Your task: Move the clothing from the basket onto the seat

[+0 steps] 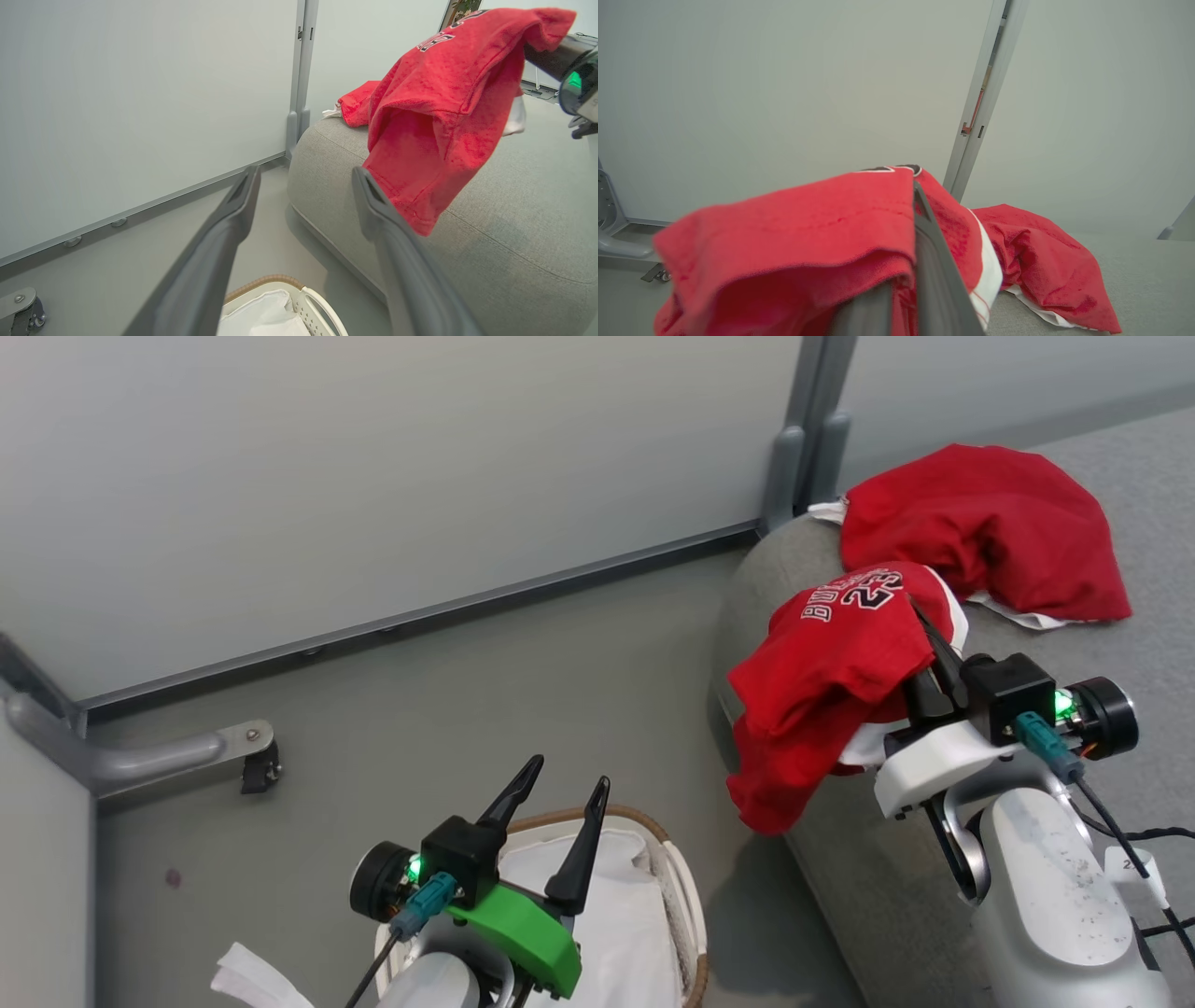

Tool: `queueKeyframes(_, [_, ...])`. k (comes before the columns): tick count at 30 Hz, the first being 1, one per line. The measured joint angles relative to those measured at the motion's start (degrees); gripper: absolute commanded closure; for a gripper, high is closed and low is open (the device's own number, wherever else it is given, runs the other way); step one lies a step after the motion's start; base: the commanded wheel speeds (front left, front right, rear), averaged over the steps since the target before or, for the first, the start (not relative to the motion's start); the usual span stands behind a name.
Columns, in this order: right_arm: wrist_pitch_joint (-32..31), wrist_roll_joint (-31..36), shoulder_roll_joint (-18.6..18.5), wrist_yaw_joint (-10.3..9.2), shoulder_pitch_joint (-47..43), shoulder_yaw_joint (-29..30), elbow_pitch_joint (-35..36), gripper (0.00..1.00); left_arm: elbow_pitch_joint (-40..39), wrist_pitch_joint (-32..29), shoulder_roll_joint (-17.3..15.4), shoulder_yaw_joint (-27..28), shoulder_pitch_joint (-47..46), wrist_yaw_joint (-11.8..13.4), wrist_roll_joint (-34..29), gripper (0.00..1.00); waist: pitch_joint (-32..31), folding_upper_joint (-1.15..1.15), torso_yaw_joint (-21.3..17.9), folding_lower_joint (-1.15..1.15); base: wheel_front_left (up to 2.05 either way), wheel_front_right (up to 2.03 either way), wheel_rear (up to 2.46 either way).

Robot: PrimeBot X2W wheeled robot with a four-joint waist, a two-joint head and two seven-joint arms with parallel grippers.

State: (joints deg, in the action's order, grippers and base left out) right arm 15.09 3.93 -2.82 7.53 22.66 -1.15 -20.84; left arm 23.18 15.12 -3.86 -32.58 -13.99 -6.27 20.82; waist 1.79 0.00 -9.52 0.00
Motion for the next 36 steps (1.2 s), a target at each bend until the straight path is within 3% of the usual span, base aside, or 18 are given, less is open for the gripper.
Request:
queueKeyframes(10, [0.0, 0.46, -0.04, 0.0, 0.38, 4.76, 1.29, 1.0, -0.16, 0.0, 0.81, -0.48, -1.86, -0.85, -1.93, 0.0, 3.24, 0.0, -9.18, 0.0, 0.0, 0.0, 0.0])
queueKeyframes(17, [0.0, -0.23, -0.03, 0.0, 0.27, 7.56, 1.83, 1.0, 0.16, 0.0, 1.0, -2.02, -3.23, -1.04, -2.4, 0.0, 6.35, 0.0, -13.09, 0.0, 0.0, 0.0, 0.0])
queueKeyframes(22, [-0.01, 0.03, -0.01, 0.0, 1.9, 10.39, 2.22, 1.0, -0.02, 0.0, 1.02, -3.55, -4.58, -1.05, -2.75, 0.0, 9.18, 0.0, -13.53, 0.0, 0.0, 0.0, 0.0])
queueKeyframes(29, [0.0, 5.3, -0.16, 0.0, 12.97, 15.02, 4.89, 1.0, -1.23, 0.0, 0.73, -4.68, -7.84, -1.12, -3.61, 0.0, 13.67, 0.0, -11.75, 0.0, 0.0, 0.0, 0.0])
queueKeyframes(36, [0.0, 7.7, -5.0, 0.0, 28.3, 19.67, 1.53, 1.0, -1.98, 0.0, -0.44, -4.86, -12.11, -1.12, -6.01, 0.0, 19.74, 0.0, -8.81, 0.01, 0.0, 0.0, 0.0])
